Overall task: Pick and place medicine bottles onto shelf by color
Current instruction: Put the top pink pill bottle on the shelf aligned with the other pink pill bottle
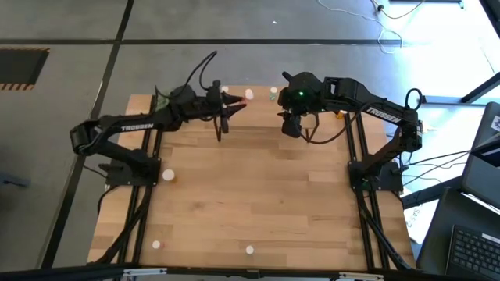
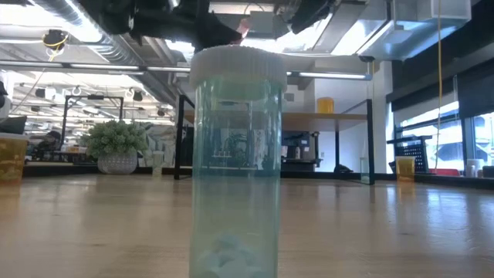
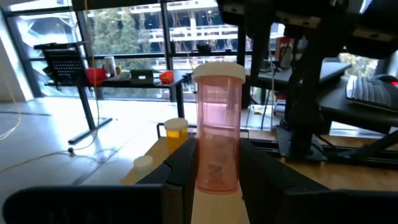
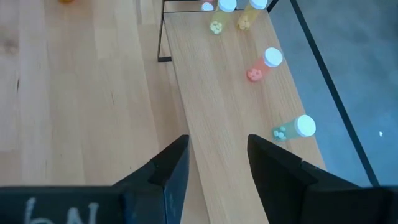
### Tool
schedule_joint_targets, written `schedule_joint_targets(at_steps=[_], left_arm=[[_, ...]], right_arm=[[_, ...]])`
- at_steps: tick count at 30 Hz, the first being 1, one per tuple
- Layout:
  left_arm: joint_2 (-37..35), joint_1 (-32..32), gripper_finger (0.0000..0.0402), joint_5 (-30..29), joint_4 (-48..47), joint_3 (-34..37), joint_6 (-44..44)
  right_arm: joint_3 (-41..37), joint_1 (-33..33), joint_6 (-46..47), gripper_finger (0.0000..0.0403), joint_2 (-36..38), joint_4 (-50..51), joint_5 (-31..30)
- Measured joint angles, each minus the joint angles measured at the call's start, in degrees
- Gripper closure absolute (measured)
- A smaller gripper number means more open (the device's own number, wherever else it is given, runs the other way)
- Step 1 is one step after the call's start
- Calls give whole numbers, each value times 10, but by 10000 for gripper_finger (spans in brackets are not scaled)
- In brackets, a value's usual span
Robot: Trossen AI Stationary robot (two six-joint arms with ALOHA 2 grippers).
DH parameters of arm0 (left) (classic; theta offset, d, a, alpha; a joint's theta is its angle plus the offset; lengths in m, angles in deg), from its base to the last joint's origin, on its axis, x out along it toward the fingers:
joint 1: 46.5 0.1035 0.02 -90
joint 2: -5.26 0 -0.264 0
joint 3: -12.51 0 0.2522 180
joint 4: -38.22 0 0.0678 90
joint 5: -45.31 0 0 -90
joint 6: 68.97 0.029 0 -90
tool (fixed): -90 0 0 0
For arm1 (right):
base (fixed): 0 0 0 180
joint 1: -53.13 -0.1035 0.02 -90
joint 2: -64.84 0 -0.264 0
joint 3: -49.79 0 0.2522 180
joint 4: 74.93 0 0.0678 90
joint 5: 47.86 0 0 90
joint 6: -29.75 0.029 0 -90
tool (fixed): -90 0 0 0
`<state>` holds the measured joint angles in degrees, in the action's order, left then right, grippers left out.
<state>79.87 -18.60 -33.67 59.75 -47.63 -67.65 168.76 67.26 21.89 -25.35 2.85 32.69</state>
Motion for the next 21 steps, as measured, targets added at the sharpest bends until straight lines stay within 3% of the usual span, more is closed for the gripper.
schedule_joint_targets(at_steps=[9, 18, 21], left_arm=[[3, 10, 311, -20, 59, 53, -10], [87, 11, 311, -8, 142, 54, -21], [108, 11, 311, -3, 160, 54, -24]], right_arm=[[0, 0, -1, 237, 0, -9, 0], [0, 14, 0, 237, 0, -87, 1], [-6, 30, -1, 237, 0, -117, 35]])
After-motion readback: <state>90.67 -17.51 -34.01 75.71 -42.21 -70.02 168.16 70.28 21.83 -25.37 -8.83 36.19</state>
